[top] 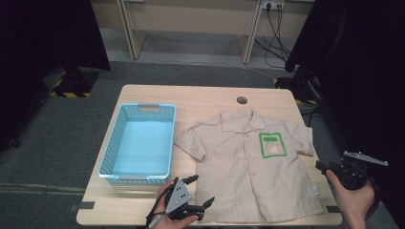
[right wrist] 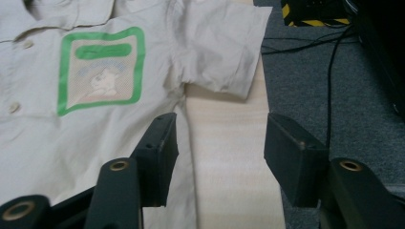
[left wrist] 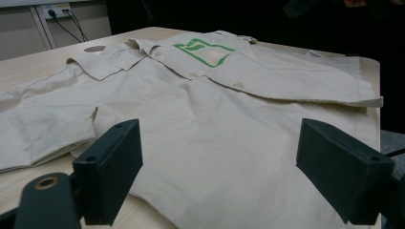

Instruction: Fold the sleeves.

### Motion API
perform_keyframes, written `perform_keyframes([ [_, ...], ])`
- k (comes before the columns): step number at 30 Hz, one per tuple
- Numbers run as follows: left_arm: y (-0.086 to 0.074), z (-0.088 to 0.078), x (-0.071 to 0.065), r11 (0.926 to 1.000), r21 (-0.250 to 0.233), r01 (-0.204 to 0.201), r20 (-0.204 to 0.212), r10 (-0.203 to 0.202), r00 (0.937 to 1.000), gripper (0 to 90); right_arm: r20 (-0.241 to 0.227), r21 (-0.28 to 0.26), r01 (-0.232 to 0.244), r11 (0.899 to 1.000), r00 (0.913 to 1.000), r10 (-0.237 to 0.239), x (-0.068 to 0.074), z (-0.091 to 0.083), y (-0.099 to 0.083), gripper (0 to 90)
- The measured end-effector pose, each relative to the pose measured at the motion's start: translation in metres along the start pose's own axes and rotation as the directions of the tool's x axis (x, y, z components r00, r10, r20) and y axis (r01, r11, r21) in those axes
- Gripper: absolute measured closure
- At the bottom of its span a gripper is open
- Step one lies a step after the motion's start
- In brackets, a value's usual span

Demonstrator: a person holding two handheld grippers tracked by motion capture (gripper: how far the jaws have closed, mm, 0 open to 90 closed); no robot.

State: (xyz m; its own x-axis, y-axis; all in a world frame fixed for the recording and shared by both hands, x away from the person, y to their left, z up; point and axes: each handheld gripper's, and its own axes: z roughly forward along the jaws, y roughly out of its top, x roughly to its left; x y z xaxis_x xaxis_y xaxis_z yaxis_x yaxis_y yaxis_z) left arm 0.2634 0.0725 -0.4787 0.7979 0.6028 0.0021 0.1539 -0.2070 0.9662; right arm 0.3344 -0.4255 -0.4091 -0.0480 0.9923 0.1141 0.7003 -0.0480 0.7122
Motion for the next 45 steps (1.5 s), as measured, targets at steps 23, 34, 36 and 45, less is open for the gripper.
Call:
perform_keyframes([
  [23,0.0,0.0,-0.001,0.9999,-0.005,-0.009,-0.005,0.009,0.9999,15.3,0.105,0.13,-0.009,0.991,0.9945,-0.005,-0.008,0.094,0.049,60.8],
  [34,0.0,0.0,-0.001,0.9999,-0.005,-0.013,-0.006,0.013,0.9999,15.3,0.126,0.144,-0.01,0.99,0.9919,-0.008,-0.013,0.11,0.045,62.2],
  [36,0.0,0.0,-0.001,0.9999,-0.004,-0.013,-0.006,0.013,0.9999,15.3,0.126,0.148,-0.003,0.989,0.9919,-0.015,-0.012,0.11,0.045,63.8],
  [45,0.0,0.0,-0.002,0.9999,-0.003,-0.014,-0.006,0.014,0.9999,15.4,0.112,0.153,0.055,0.987,0.991,-0.073,-0.001,0.112,0.044,87.4],
])
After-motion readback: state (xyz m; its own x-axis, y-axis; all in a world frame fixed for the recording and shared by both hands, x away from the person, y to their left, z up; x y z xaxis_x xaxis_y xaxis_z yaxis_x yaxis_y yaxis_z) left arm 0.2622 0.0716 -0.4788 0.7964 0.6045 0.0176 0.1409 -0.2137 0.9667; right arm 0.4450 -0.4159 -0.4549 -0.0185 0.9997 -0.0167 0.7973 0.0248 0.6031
